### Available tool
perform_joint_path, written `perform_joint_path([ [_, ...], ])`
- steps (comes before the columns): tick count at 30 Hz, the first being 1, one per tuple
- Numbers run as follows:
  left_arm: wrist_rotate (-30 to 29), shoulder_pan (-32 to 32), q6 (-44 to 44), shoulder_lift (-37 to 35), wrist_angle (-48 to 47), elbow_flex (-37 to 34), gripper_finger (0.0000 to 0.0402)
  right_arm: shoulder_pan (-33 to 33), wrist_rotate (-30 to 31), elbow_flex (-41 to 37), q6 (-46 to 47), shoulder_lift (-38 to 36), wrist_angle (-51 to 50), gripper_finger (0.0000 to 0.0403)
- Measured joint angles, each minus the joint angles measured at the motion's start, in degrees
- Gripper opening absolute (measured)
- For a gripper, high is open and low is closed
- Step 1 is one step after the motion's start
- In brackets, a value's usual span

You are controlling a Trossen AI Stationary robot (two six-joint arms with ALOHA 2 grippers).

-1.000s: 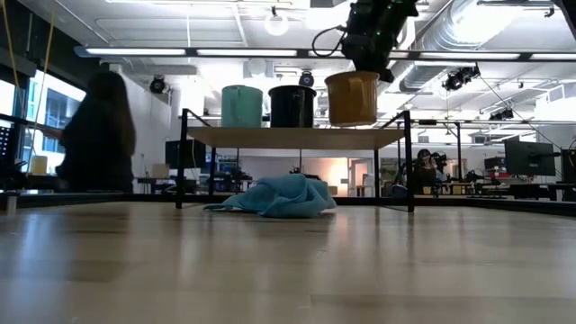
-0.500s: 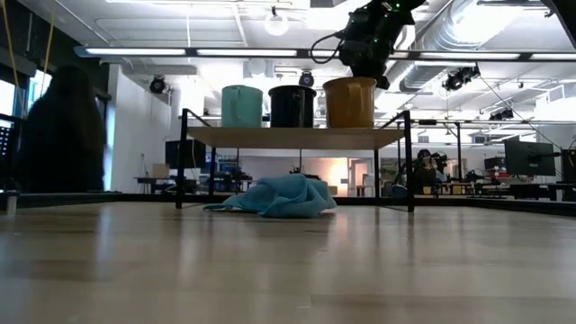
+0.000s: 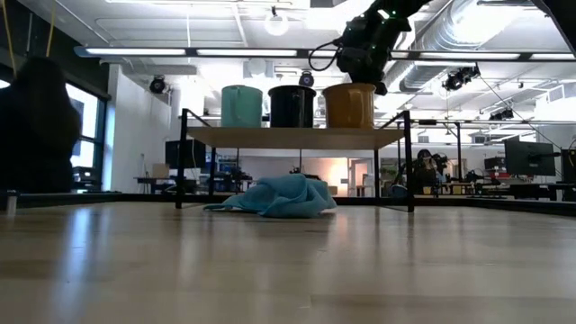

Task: Stack small to large cups/mugs on shelf
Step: Put the brown cup on the shelf

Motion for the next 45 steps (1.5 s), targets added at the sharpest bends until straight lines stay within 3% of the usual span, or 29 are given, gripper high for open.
perform_joint_path([
  [12, -0.3, 0.0, -0.1, 0.0, -0.8, 0.0, 0.0062, -0.3, -0.4, 0.0, 0.4, 0.0, -0.8, 0.0002],
  [21, -0.4, 0.0, -1.0, 0.0, -1.1, 0.0, 0.0062, -0.3, -0.4, 0.0, -0.2, 0.1, -1.7, 0.0037],
  [45, -0.4, 0.0, -1.8, 0.0, -1.1, 0.0, 0.0062, -0.3, -0.4, 0.0, -1.1, 0.1, -1.7, 0.0041],
])
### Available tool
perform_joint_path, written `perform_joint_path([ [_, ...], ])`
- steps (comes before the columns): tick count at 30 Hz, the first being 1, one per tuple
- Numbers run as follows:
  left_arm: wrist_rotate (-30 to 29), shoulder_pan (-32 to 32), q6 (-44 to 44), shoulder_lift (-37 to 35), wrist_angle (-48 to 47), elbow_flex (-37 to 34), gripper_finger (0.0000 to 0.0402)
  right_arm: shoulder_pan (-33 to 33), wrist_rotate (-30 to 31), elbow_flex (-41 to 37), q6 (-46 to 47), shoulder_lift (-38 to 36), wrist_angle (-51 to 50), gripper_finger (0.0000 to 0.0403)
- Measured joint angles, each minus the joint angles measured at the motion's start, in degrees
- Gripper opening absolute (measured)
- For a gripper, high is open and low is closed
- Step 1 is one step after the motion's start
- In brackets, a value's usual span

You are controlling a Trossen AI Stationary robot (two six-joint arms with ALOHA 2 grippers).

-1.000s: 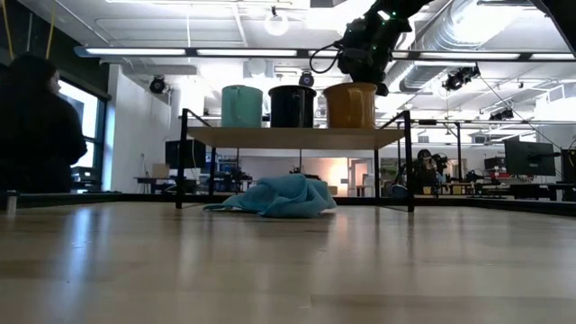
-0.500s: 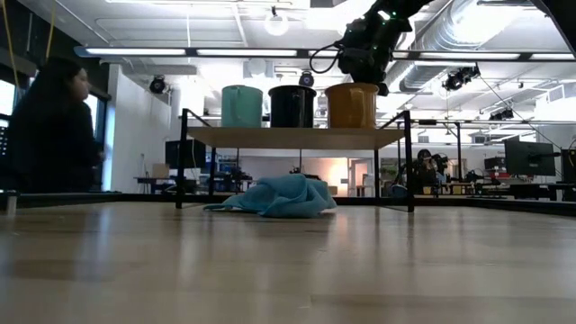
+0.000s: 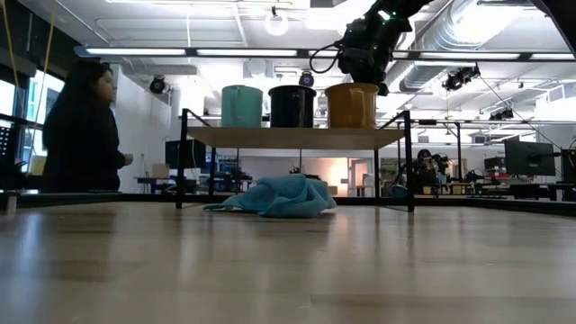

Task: Stack small to large cups/mugs on shelf
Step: Put the brown cup on the shelf, then return to Home Position

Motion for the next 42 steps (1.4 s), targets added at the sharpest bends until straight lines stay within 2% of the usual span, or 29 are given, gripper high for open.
perform_joint_path([
  [10, 0.0, 0.0, 0.0, 0.0, 0.0, 0.0, 0.0062, 0.0, -1.7, 0.0, -0.2, 0.0, 0.0, 0.0043],
  [21, 0.0, 0.0, 0.0, 0.0, 0.0, 0.0, 0.0062, 0.0, -1.9, 0.0, 0.0, 0.0, 0.0, 0.0079],
  [42, 0.0, 0.0, -0.1, 0.0, 0.0, 0.0, 0.0062, -1.2, -3.5, 0.0, -0.4, -0.1, -0.2, 0.0081],
])
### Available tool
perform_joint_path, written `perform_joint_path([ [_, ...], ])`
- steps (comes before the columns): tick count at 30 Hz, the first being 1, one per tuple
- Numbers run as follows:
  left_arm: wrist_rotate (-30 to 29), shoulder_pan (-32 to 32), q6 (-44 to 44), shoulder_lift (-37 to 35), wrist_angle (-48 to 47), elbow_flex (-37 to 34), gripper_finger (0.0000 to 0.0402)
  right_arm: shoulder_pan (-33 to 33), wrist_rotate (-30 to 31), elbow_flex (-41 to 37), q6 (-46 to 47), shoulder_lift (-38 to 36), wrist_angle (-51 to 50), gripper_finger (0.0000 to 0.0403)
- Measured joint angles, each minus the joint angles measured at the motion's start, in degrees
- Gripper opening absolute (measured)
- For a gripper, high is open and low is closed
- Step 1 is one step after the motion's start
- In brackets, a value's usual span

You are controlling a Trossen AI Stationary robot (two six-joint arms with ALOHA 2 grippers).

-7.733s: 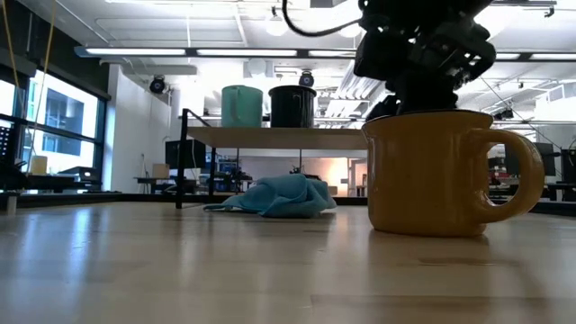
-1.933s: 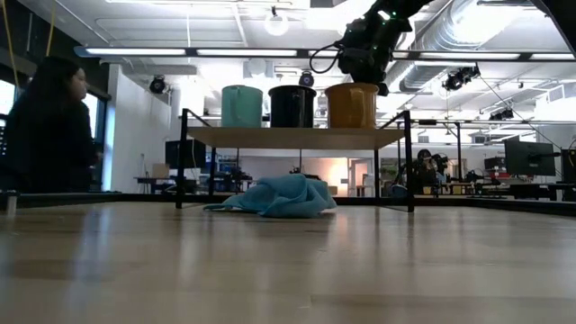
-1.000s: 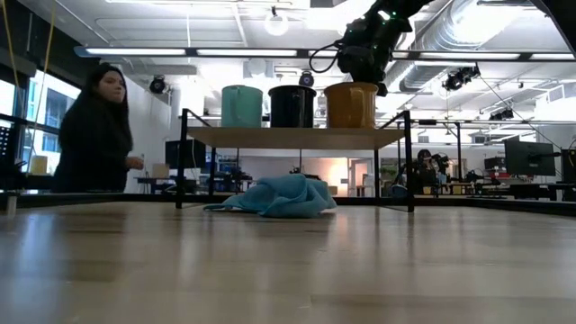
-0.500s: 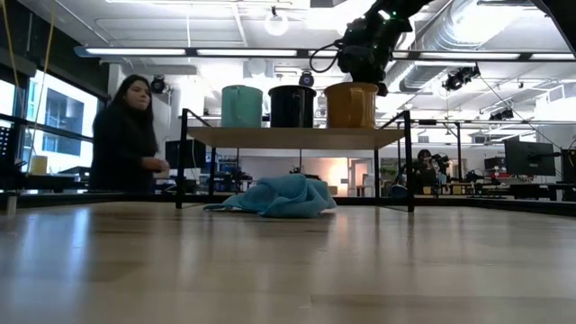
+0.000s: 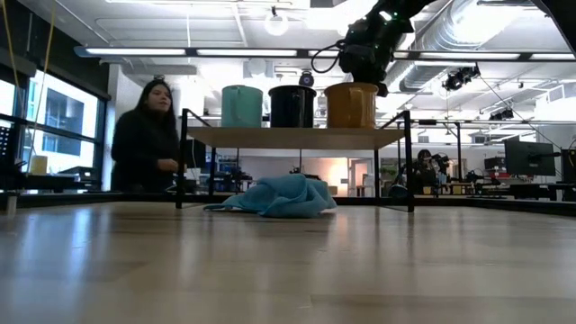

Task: Stack small to large cups/mugs on shelf
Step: Return to Home Position

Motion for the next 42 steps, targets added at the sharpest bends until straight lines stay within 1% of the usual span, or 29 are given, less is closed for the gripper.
perform_joint_path([
  [6, 0.0, 0.0, 0.0, 0.0, 0.0, 0.0, 0.0062, 0.0, 0.0, 0.0, -0.1, -0.7, -0.1, 0.0081],
  [14, 0.0, 0.0, 0.0, 0.0, 0.0, 0.0, 0.0062, -0.3, 0.6, 0.0, -0.1, -3.3, -0.2, 0.0081],
  [26, -0.9, 0.0, 0.0, 0.0, 0.0, 0.0, 0.0062, -0.2, 1.4, 0.0, 0.0, -9.9, 0.6, 0.0081],
  [30, -1.0, 0.0, 0.0, 0.0, 0.1, 0.0, 0.0062, 0.4, 1.3, 0.0, 0.0, -14.5, 1.3, 0.0081],
  [33, -1.1, 0.0, 0.3, 0.0, 0.1, 0.0, 0.0062, 1.5, 0.8, 0.0, -0.1, -19.5, 3.0, 0.0081],
  [37, -2.4, 0.0, 0.4, 0.0, -0.1, 0.0, 0.0062, 2.5, -2.1, 0.0, -0.4, -26.9, 6.3, 0.0081],
  [42, -4.4, 0.0, 0.6, 0.0, -0.6, 0.0, 0.0062, 3.6, -5.0, 0.0, 1.5, -35.7, 10.4, 0.0081],
])
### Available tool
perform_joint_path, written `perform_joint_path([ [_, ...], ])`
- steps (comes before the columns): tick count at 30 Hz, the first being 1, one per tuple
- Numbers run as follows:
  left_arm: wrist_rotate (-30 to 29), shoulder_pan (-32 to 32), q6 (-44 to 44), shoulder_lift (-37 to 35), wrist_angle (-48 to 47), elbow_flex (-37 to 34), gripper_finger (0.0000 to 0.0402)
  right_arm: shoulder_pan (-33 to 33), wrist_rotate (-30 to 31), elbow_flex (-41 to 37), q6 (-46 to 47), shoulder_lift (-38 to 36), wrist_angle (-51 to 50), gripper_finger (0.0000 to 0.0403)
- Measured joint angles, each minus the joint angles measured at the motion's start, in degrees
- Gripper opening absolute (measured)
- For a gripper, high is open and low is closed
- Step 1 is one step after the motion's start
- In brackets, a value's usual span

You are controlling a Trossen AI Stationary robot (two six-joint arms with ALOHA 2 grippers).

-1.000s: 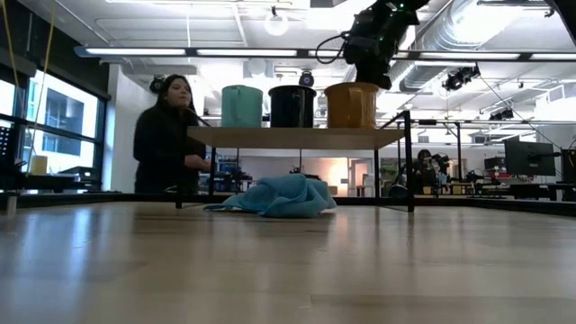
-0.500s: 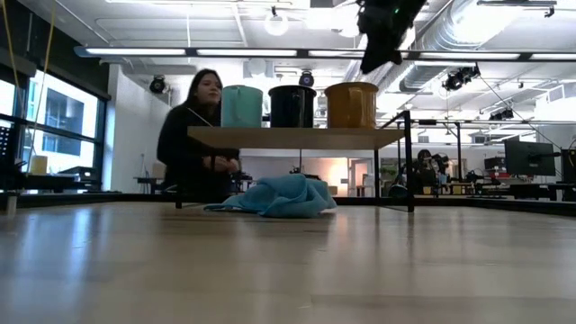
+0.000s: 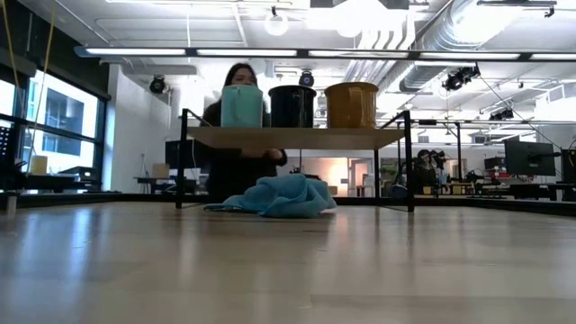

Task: Stack small to large cups/mugs on shelf
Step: Return to Home Position

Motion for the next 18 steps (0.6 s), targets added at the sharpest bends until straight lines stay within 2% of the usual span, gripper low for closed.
perform_joint_path([
  [4, -3.2, 0.0, 0.1, 0.0, -0.3, 0.0, 0.0062, 1.6, -0.6, 0.0, 2.3, -5.4, 1.1, 0.0081],
  [8, -10.4, 0.0, -0.1, -0.5, -1.0, 0.0, 0.0062, 4.0, -0.9, 0.0, 3.9, -9.1, 1.0, 0.0081],
  [14, -11.0, 1.3, 0.9, -3.9, -5.4, 0.6, 0.0062, 7.9, -5.6, 0.0, 4.0, -11.8, 1.3, 0.0081],
  [18, -11.1, 1.2, 7.0, -7.3, -5.7, 1.0, 0.0062, 10.1, -5.9, 0.0, 3.9, -12.1, 1.5, 0.0081],
])
